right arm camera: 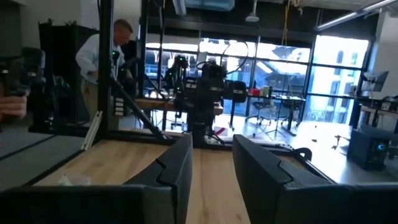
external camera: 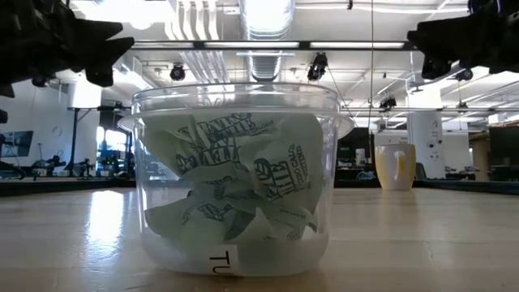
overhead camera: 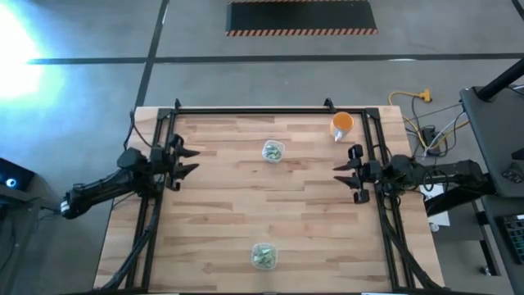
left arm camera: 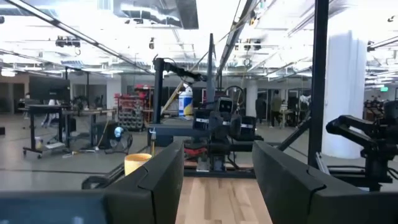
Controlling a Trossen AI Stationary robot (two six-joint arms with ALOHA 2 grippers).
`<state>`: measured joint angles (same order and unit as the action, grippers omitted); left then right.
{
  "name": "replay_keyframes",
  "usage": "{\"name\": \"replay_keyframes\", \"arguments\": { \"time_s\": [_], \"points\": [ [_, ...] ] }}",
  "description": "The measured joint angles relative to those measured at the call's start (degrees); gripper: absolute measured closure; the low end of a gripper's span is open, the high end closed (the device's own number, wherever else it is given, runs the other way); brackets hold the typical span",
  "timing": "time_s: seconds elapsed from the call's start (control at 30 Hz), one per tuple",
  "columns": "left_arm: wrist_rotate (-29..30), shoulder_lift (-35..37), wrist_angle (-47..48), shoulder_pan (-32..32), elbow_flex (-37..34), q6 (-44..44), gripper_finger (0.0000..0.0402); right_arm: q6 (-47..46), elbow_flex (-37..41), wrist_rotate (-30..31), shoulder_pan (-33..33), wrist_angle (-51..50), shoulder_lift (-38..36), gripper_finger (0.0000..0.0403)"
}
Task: Pick and place items into bin
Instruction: Return to Home Position
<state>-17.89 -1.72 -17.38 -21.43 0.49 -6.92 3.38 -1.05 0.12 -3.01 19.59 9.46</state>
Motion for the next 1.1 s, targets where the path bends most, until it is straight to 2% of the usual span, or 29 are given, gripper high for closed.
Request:
{"name": "replay_keyframes", "arguments": {
  "time_s": [0.17,0.33,0.57,0.67,0.83,1.1],
  "points": [
    [1.07,-1.09,0.38,0.59,-0.02,0.16,0.0227,-0.96,0.53,-0.02,-0.13,0.92,0.28,0.0298],
    [3.44,-2.37,-0.75,3.23,-0.04,0.16,0.0227,-3.44,0.54,-0.03,-2.33,2.61,4.22,0.0298],
    [7.04,-3.54,-2.04,7.66,-0.07,2.0,0.0227,1.56,0.54,0.0,-7.98,18.54,15.01,0.0298],
    [8.26,-4.03,-1.92,8.66,-0.09,2.97,0.0227,2.19,0.54,2.74,-8.68,20.64,18.3,0.0298],
    [8.41,-3.55,-1.48,8.79,-0.11,3.29,0.0227,1.8,0.54,8.79,-8.61,18.42,17.27,0.0298],
    [9.01,0.2,0.28,8.79,-0.15,4.28,0.0227,3.45,0.54,9.21,-8.61,10.91,8.21,0.0298]
  ]
}}
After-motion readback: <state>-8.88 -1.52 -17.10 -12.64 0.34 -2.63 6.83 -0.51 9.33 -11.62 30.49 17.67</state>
